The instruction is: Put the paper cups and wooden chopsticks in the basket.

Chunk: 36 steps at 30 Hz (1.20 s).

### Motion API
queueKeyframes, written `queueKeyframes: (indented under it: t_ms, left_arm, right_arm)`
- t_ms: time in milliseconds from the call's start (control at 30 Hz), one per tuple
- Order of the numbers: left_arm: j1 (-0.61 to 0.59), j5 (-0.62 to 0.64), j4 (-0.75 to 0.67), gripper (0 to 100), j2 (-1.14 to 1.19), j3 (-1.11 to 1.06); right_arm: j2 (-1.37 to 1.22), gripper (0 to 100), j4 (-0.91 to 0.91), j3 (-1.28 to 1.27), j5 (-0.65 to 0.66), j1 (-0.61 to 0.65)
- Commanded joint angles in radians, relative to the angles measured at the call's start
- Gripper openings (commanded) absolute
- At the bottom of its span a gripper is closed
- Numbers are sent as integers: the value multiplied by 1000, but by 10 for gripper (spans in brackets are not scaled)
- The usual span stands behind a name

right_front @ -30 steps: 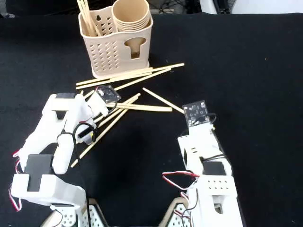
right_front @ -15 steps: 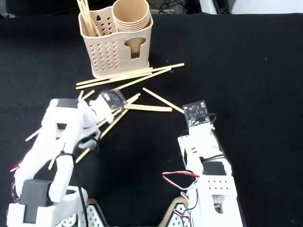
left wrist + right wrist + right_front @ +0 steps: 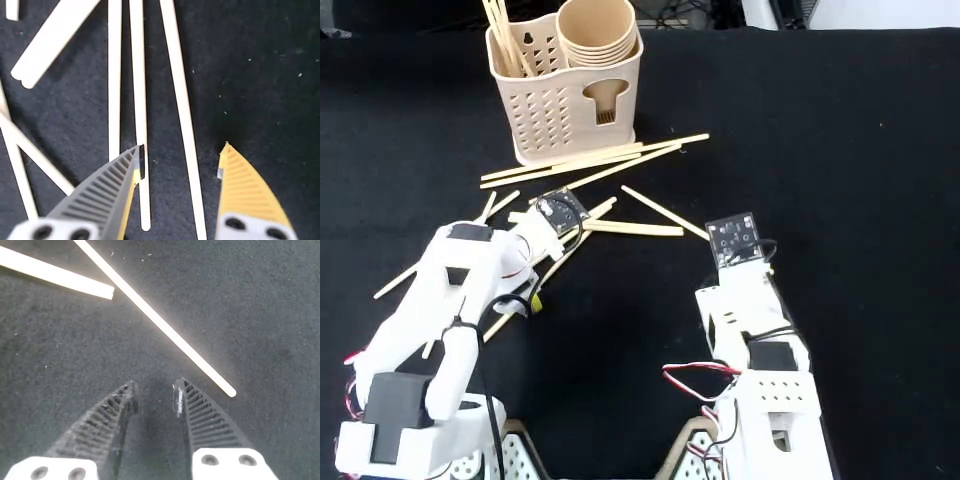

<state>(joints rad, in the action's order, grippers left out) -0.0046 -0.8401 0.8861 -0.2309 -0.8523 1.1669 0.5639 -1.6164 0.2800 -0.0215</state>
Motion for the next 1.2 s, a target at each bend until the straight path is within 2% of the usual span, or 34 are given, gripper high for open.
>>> queueKeyframes:
  t_ms: [0,233,500,667,767,900,1167]
  left_arm:
    - [-10,-18,-15,263,0,8]
    - [-85,-58,-87,264,8,15]
    - [-79,-94,-86,262,133,19]
    - [-61,-94,18,254,138,79]
    - [-33,-91,94,170,140,114]
    - [2,-87,106,52,141,120]
    - [13,-86,106,37,144,119]
  right_arm:
    - [12,141,-18,4,2,8]
    - [12,141,-17,4,2,8]
    - [12,141,-17,2,2,8]
    - [12,141,-17,2,2,8]
    - [12,141,-17,2,2,8]
    - [12,141,-17,2,2,8]
    - [12,141,-17,2,2,8]
